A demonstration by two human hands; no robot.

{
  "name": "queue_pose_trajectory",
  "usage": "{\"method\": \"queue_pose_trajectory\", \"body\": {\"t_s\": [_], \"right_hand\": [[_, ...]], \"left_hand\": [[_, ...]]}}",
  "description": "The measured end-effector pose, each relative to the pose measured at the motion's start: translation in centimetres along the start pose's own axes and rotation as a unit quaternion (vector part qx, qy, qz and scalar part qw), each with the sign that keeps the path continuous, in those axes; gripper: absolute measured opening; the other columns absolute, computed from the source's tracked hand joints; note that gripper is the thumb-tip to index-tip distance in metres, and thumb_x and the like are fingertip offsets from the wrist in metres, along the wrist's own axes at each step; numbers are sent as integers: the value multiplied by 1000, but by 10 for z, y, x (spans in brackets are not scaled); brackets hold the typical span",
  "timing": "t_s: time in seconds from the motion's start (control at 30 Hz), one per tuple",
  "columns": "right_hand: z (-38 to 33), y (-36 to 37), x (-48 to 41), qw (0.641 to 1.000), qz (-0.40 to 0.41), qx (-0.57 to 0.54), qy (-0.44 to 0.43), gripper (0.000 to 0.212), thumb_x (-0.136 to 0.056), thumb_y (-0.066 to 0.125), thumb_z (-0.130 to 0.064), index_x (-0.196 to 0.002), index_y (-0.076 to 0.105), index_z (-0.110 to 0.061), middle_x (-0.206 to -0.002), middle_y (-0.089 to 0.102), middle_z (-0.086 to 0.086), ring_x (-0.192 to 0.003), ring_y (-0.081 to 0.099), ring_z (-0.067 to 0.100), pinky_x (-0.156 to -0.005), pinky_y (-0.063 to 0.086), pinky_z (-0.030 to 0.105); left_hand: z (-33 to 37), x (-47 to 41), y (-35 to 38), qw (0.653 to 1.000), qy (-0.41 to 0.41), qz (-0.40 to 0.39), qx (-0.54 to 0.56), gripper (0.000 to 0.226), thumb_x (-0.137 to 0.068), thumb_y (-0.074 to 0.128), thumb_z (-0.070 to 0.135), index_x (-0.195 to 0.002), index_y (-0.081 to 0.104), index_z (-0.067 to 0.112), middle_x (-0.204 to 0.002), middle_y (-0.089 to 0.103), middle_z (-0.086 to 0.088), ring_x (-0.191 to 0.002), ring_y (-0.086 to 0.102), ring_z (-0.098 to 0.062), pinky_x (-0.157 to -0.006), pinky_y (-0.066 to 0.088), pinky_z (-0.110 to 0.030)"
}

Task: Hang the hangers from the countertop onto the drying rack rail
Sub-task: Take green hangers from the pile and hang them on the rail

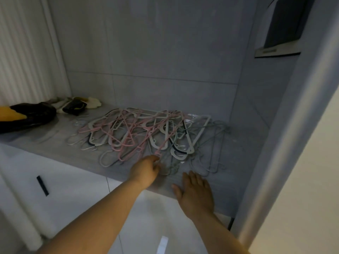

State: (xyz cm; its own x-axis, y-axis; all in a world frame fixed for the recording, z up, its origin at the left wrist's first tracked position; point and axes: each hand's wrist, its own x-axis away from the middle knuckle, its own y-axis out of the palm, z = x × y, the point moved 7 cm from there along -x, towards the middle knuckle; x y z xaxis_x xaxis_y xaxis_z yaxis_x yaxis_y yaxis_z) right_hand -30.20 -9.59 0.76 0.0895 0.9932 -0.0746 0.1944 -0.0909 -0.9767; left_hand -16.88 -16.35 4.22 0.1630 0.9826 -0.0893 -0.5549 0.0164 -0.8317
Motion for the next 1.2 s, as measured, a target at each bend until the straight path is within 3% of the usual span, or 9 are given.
{"method": "queue_pose_trajectory", "body": {"t_s": [0.07,0.13,0.23,0.4,0.47,0.57,0.67,1.1,1.2], "right_hand": [[-1,-1,-3,1000,7,7,14,144,-36,-52,-63,-144,29,-13,-152,28,11,-140,26,24,-115,20,43],[5,1,-5,999,38,20,31,117,-76,-33,-58,-112,68,-9,-117,65,17,-108,63,29,-89,51,46],[8,14,-7,998,48,-6,29,95,-93,-9,-50,-78,78,-12,-83,75,8,-75,72,26,-63,58,41],[7,11,-11,995,93,7,33,94,-93,-8,-50,-79,78,-12,-84,75,9,-75,72,27,-64,57,41],[7,10,-12,992,119,13,30,94,-93,-8,-49,-79,78,-12,-84,75,9,-75,72,27,-64,57,42],[5,8,-13,992,122,7,25,95,-93,-8,-49,-77,78,-12,-83,75,9,-75,72,27,-63,57,42],[2,8,-13,994,108,6,16,94,-93,-8,-49,-78,78,-12,-83,75,9,-75,72,28,-64,57,42],[6,12,-13,993,115,12,3,94,-94,-7,-48,-76,78,-12,-82,75,9,-75,72,27,-63,57,43],[-2,1,-9,996,80,39,1,119,-77,-35,-58,-109,70,-11,-115,67,15,-106,63,32,-87,51,49]], "left_hand": [[5,-13,10,999,-17,-12,-30,42,-92,45,24,-134,43,16,-134,54,-10,-122,51,-28,-100,41,-33],[8,-23,20,996,-38,-32,-72,43,-93,43,26,-135,40,17,-132,55,-10,-122,50,-29,-101,38,-32],[10,-31,29,994,-63,-40,-77,36,-92,42,26,-127,47,17,-128,57,-12,-119,51,-32,-97,39,-32],[11,-39,27,994,-89,-41,37,28,-96,37,16,-109,59,3,-114,62,-19,-106,58,-31,-84,45,-30],[14,-39,25,982,-103,-41,154,26,-96,38,8,-112,56,-2,-92,65,-22,-82,62,-33,-61,53,-25],[20,-30,25,931,-147,-61,328,28,-98,35,5,-120,47,-6,-64,53,-12,-42,56,-21,-28,42,-17],[20,-26,20,918,-149,-51,363,29,-98,33,5,-122,45,-7,-63,51,-11,-22,49,-7,-26,39,-15],[-11,-2,-13,926,-123,20,358,30,-98,29,6,-117,49,-6,-55,46,-10,-22,43,-2,-29,36,-12],[-16,5,-28,927,-106,48,356,29,-98,28,5,-118,48,-3,-56,45,-9,-22,42,-2,-29,36,-11]]}}
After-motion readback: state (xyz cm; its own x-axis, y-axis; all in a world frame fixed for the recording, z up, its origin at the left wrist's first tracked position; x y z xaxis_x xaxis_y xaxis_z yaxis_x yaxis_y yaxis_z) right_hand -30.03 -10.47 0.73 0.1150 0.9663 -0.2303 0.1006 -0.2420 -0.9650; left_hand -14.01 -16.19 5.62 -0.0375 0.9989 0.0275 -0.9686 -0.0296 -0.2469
